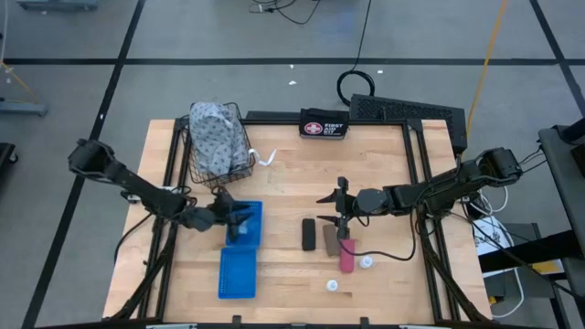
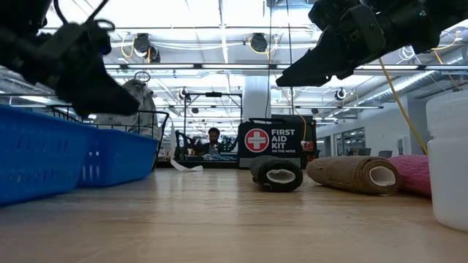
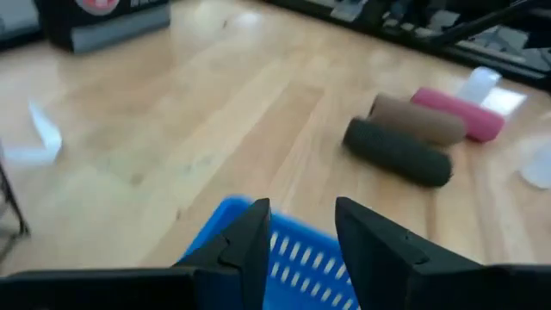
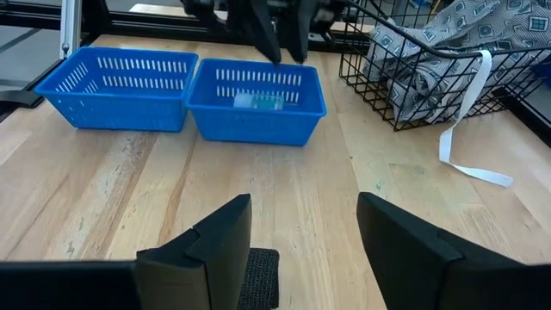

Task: Pick & Place Medicine items
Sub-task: Put the top white pill bottle into the top blue basket

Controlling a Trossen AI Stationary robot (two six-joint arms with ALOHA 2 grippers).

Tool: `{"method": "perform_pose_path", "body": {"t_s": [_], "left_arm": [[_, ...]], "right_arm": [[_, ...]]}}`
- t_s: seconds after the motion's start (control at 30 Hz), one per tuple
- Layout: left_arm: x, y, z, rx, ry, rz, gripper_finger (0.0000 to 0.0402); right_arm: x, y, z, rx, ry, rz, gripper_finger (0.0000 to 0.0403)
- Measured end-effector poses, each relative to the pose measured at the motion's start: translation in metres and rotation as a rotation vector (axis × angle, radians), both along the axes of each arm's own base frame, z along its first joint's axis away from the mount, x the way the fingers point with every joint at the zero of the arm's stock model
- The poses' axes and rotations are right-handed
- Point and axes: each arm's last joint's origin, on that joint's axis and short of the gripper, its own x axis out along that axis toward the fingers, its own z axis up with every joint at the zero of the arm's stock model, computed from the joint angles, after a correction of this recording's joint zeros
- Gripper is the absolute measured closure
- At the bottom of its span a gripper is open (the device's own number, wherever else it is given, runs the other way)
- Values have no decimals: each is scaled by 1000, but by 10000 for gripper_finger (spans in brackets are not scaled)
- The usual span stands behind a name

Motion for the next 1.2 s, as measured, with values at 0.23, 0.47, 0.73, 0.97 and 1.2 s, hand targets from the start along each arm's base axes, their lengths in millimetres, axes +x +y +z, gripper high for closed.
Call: {"method": "perform_pose_path", "body": {"t_s": [0.23,0.47,0.73,0.97,1.2], "left_arm": [[-7,0,41,88,-81,-64,264],[-29,7,86,192,-214,-117,264],[-48,18,107,214,-333,-101,263],[-48,29,107,153,-336,116,243],[-45,35,105,151,-326,179,174]], "right_arm": [[-12,5,12,-20,3,35,202],[-59,34,40,33,51,173,202],[-93,86,98,-46,176,141,202],[-101,105,88,-30,514,21,195],[-133,111,38,131,780,-143,162]]}}
